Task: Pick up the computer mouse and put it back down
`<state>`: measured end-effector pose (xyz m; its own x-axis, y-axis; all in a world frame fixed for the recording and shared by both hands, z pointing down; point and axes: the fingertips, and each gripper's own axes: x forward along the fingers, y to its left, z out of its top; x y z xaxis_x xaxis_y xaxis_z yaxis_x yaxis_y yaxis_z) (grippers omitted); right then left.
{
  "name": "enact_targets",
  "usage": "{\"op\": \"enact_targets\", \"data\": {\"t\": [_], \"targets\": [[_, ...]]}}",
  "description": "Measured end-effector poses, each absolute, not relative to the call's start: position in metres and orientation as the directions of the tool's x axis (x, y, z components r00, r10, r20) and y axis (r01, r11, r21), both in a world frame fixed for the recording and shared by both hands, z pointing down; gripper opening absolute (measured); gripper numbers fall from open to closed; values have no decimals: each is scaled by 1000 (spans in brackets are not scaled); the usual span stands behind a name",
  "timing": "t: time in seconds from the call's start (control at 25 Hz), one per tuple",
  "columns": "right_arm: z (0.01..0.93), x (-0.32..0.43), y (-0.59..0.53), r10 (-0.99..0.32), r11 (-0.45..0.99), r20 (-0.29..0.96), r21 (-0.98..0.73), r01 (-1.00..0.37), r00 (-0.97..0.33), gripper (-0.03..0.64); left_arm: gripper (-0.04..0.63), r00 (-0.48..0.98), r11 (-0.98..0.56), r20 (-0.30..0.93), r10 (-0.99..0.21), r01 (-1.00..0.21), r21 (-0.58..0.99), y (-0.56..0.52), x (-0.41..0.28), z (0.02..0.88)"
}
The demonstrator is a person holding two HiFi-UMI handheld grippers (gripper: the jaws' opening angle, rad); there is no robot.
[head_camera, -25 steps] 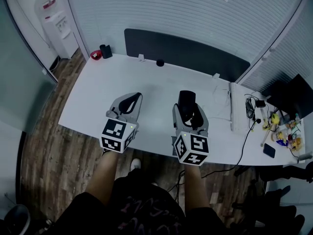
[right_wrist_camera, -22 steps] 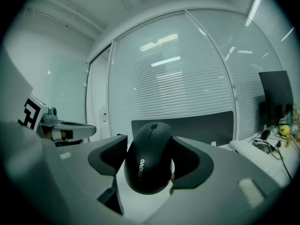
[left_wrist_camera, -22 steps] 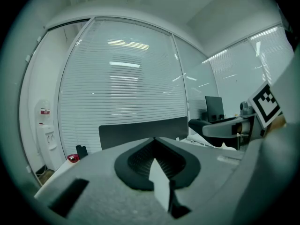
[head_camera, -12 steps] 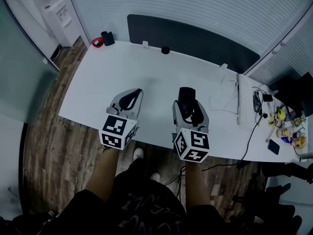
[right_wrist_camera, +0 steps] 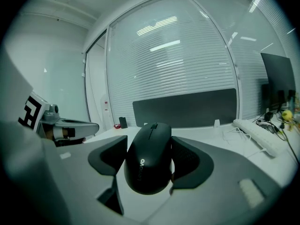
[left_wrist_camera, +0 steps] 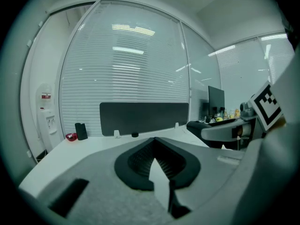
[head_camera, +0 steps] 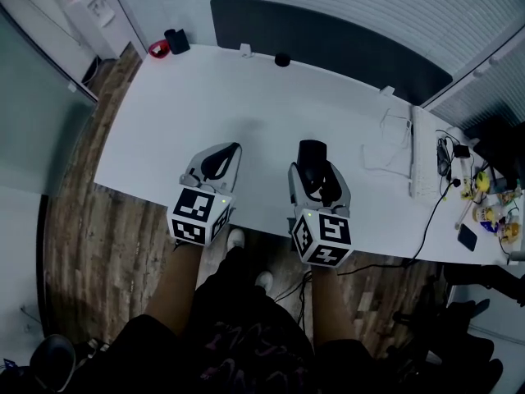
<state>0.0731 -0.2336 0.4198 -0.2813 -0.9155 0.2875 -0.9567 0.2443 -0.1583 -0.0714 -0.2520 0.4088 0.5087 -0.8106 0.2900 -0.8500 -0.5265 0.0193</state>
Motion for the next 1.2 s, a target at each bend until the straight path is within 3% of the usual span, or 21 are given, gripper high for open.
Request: {"op": "enact_targets", "data": {"t": [1.2], "targets": [[559,67,-228,-801,188,533,-208,-960,-272,305,0,518,-530,483,-705,-839,126,-254,-64,533]]}}
